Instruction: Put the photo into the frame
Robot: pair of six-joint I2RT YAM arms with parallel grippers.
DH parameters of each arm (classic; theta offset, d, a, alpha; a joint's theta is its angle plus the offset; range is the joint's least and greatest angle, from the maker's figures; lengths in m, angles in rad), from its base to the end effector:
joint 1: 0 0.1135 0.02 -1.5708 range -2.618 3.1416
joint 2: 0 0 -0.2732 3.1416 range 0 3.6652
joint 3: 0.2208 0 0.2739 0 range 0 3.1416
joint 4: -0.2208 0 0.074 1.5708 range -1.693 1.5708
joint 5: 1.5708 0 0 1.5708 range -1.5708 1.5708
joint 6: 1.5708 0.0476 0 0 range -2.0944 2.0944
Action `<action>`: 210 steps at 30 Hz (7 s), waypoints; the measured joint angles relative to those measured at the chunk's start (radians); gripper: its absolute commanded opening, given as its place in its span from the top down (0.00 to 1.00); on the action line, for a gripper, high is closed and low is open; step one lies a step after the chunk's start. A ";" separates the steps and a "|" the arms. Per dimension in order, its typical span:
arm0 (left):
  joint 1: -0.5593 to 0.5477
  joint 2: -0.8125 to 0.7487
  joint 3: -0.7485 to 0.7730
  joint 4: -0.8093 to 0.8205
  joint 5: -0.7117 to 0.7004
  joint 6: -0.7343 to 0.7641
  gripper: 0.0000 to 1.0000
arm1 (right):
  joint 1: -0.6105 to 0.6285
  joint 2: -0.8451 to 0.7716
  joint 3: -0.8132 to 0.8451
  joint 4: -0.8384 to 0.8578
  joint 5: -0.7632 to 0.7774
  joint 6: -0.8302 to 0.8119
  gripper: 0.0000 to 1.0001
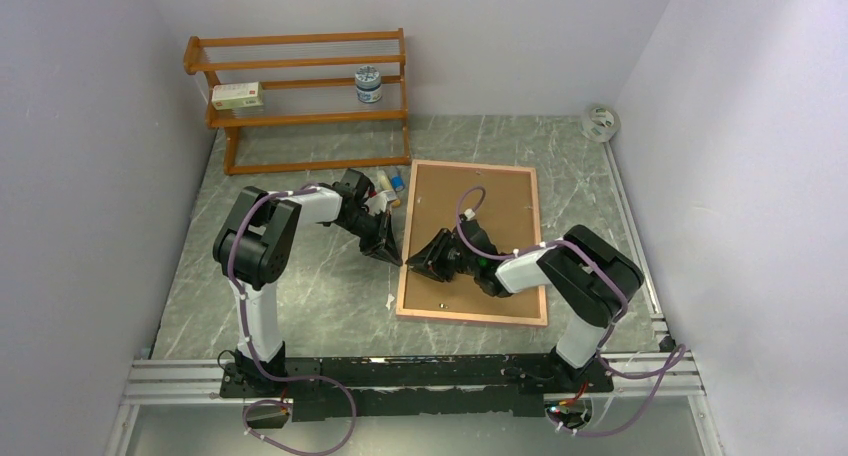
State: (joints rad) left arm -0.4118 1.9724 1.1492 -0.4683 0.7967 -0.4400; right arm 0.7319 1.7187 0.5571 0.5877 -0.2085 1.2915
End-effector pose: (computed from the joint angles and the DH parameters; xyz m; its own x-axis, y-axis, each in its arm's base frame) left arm 0.3365 -0.1841 0.1066 -0.9931 0.1089 0.0433 0.0414 0.6721 -0.7393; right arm 0.2336 0.2231 0.0969 -0.8641 0.4879 -0.1235 0.1723 0.5174 0.8382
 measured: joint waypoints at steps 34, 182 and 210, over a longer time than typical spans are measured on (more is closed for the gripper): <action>-0.033 0.003 -0.033 0.034 0.021 -0.055 0.96 | 0.066 -0.043 -0.057 0.018 0.106 0.031 0.70; -0.224 -0.058 -0.237 0.560 -0.105 -0.456 0.91 | 0.053 -0.162 0.334 -0.967 0.330 -0.824 0.67; -0.219 -0.050 -0.276 0.651 -0.081 -0.482 0.92 | 0.075 -0.056 0.394 -0.966 0.360 -0.856 0.75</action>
State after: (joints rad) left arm -0.6308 1.9221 0.8730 0.1829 0.7158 -0.9222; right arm 0.8070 1.6623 0.9512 -0.3786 0.1513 0.4358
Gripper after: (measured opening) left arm 0.189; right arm 0.286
